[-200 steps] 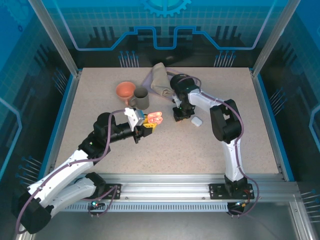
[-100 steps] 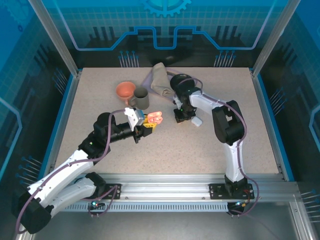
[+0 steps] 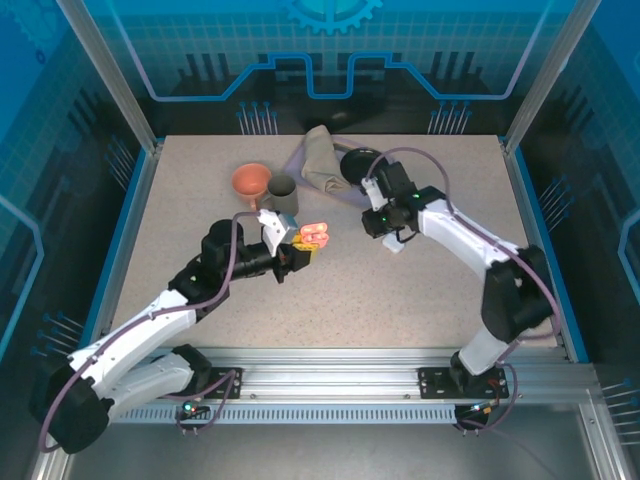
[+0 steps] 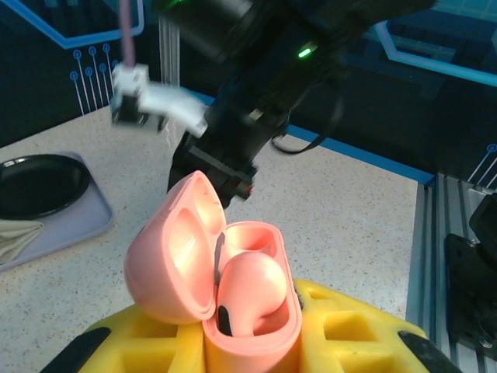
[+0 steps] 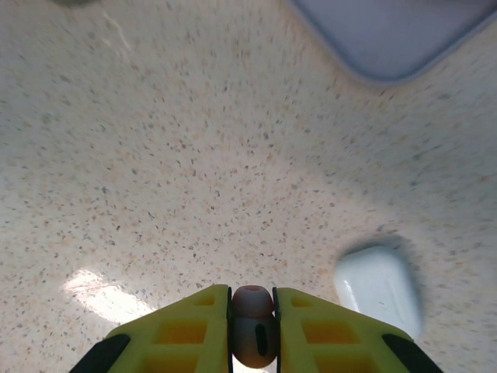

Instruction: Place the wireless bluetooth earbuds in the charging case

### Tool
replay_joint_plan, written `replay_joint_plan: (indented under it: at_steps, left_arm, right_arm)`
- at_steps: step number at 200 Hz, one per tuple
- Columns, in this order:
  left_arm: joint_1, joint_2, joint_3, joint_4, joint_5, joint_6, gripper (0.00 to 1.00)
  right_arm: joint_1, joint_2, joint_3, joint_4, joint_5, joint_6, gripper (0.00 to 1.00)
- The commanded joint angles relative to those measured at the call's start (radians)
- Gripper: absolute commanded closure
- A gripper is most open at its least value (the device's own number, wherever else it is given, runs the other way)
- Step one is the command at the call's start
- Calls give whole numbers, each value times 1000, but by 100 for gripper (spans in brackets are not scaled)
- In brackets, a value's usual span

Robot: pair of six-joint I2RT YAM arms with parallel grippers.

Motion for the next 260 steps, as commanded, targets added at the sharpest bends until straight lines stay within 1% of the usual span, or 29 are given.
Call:
replay_joint_plan:
  at_steps: [1,24,59,93,115,134,148,184,215,238,260]
  left_arm:
    - [-1,25,58,-6,-3,-56,100]
    - [0,40,58,5,18,-82,100]
    - [-1,27,28,67,28,-82,100]
    - [0,27,39,90,48,-73,100]
    - [-1,46,65,83,51,-74,100]
    - [-2,71,100,69,69,-85,100]
    - [-3,85,116,68,91,-90,100]
    - [-12,93,120,69,94,-90,100]
    - [-13,89,123,60,94,-86,100]
    - [-14,87,124,54,94,-82,100]
    - [-13,85,122,53,95,-82,100]
  right_arm:
    - [13,-135,-65,99,24,-57,81]
    - [37,-280,-125,151,44,-126,82]
    - [113,-466,-187,241,82,-248,81]
    - [193,-572,-179,271,109,-353,80]
    - [226,-608,-171,276,85,-385,80]
    - [255,-624,-165,282,65,-395,80]
    - [284,-629,-160,287,77,-408,80]
    - [390,-604,-135,284,211,-509,80]
    - [485,-548,-97,263,331,-623,80]
    - [528,-491,-54,241,379,-706,80]
    - [534,-453,-22,223,392,-766,80]
